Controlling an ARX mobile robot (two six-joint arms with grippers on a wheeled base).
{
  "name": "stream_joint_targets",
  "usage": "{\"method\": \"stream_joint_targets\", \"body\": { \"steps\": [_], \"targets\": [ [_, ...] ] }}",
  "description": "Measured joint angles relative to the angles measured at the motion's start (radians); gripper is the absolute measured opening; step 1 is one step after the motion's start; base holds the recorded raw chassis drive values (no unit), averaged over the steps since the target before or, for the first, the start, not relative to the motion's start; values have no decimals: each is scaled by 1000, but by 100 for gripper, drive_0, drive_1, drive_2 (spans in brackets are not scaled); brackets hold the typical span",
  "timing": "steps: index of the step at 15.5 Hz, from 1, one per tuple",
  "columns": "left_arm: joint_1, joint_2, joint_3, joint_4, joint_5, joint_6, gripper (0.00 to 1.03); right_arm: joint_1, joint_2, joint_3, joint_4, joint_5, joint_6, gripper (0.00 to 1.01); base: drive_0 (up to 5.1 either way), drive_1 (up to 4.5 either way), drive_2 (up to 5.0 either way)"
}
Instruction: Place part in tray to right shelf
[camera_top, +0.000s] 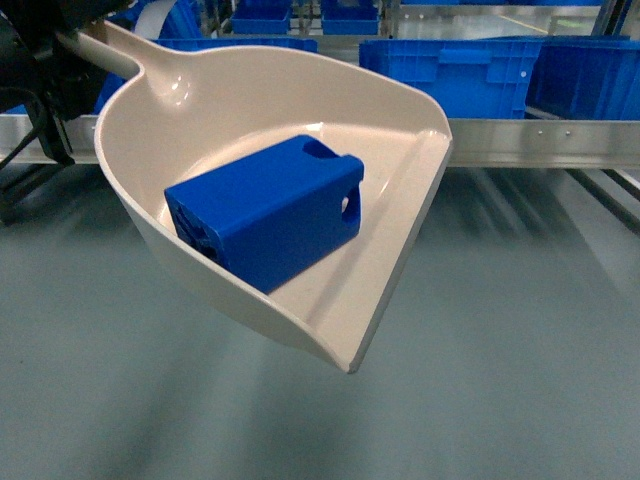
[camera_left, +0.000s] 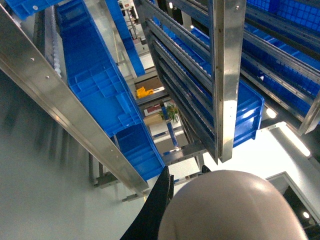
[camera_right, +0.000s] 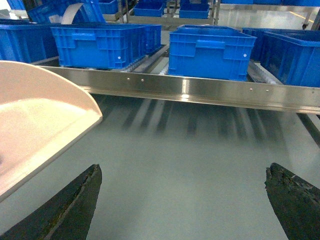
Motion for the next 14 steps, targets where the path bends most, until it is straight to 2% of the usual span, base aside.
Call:
{"method": "stream_joint_targets", "body": {
  "steps": [2, 10, 14],
  "targets": [
    [0, 0, 0, -4, 0, 1, 12, 0, 0, 0, -1, 0, 0, 98, 301, 195, -494],
    [-5, 0, 0, 0, 2, -1, 12, 0, 0, 0, -2, 1, 0, 98, -6, 393, -404],
    [-5, 0, 0, -5, 3, -1, 12, 0, 2, 0, 0, 1, 0, 98, -290, 499, -191]
  ]
}}
